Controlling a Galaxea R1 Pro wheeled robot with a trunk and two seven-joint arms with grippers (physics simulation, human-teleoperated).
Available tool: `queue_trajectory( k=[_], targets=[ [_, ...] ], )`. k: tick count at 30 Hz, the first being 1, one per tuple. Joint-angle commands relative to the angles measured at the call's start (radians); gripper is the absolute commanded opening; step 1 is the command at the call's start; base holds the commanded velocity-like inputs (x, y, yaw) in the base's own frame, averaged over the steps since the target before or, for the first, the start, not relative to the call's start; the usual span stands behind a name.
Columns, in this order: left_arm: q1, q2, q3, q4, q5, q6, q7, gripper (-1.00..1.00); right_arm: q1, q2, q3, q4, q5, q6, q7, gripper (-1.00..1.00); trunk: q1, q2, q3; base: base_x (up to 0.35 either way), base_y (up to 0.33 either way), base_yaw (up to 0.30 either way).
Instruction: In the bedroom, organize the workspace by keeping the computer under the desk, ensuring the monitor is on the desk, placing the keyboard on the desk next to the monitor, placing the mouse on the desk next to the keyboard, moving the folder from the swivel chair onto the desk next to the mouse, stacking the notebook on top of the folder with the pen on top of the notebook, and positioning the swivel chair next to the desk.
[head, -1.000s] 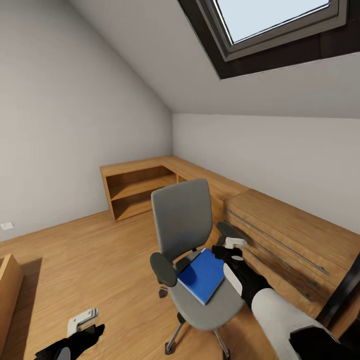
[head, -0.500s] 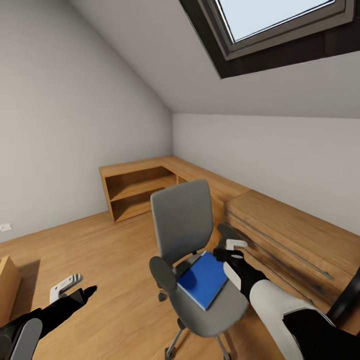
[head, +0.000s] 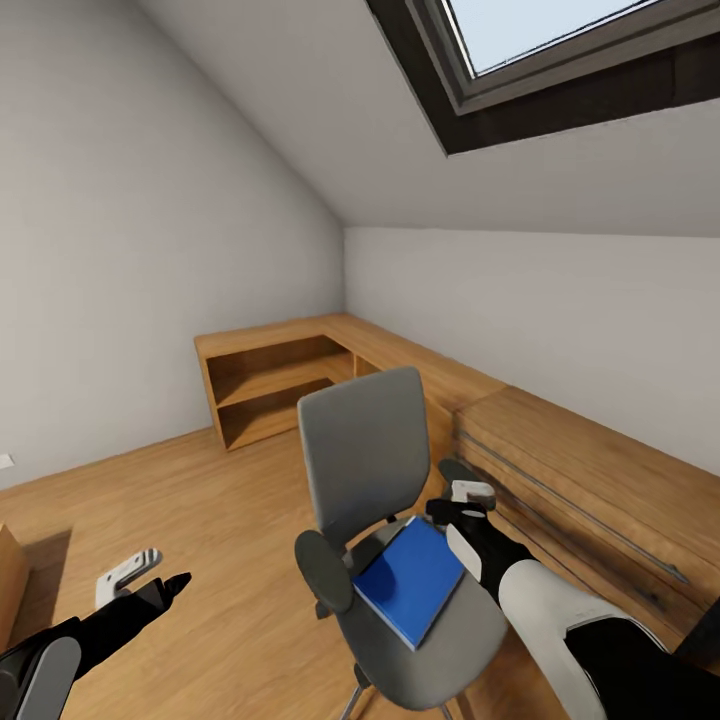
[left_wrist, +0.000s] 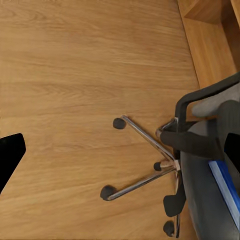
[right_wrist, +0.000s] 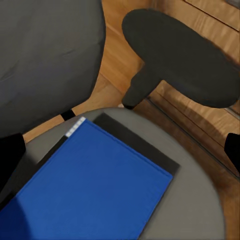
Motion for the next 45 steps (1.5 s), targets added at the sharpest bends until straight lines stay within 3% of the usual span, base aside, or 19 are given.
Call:
queue_trajectory(
  k=[1, 12, 45],
  targets=[
    [-0.001, 0.000, 0.000, -0.001, 0.011, 0.005, 0.009, 1.00, 0.000, -0.001, 0.009, -0.002, -0.008, 0.006, -0.007, 1.00, 0.000, -0.001, -0.001, 0.084, 0.000, 0.000],
    [-0.001, 0.002, 0.002, -0.001, 0.011, 0.008, 0.009, 1.00, 0.000, 0.000, 0.009, -0.003, -0.007, 0.003, -0.006, 1.00, 0.000, -0.001, -0.010, 0.117, 0.000, 0.000],
    [-0.001, 0.000, 0.023, 0.000, 0.012, 0.009, 0.009, 1.00, 0.000, -0.001, 0.009, -0.003, -0.003, -0.003, -0.004, 1.00, 0.000, -0.001, -0.061, 0.002, 0.000, 0.000]
  ],
)
